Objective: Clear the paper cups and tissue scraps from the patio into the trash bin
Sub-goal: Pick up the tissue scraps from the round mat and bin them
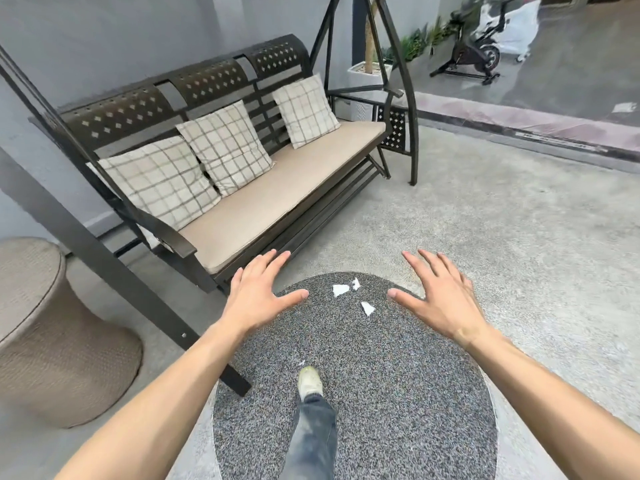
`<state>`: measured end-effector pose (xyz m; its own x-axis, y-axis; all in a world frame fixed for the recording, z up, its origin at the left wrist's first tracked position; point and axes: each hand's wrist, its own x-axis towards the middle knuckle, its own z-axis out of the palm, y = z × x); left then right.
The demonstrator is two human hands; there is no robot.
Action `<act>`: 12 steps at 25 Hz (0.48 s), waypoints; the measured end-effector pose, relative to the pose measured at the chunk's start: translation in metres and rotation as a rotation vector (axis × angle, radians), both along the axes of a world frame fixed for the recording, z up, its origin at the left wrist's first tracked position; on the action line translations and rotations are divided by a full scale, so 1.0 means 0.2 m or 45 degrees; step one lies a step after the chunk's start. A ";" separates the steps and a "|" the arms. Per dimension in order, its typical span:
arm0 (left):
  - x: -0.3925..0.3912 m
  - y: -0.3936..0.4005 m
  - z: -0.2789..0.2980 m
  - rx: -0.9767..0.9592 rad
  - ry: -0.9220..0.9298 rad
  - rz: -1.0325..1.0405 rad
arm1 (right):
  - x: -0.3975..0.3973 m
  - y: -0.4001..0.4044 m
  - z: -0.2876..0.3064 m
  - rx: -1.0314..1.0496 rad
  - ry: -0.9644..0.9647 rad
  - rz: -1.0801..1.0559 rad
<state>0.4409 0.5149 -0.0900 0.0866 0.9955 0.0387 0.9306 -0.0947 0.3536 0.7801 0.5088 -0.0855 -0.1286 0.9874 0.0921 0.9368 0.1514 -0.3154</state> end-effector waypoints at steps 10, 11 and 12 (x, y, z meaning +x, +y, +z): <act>-0.31 1.16 -0.14 -0.143 -0.022 -0.043 | -0.39 1.07 -0.14 -0.126 -0.037 -0.017; -0.33 1.25 -0.16 -0.168 -0.016 -0.048 | -0.42 1.15 -0.16 -0.138 -0.034 -0.021; -0.34 1.32 -0.18 -0.191 -0.014 -0.056 | -0.44 1.23 -0.17 -0.153 -0.034 -0.024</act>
<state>0.3720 0.7790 -0.1257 0.1306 0.9854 -0.1091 0.9227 -0.0805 0.3771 0.6922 0.7541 -0.1201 -0.1106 0.9934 -0.0304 0.9475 0.0962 -0.3051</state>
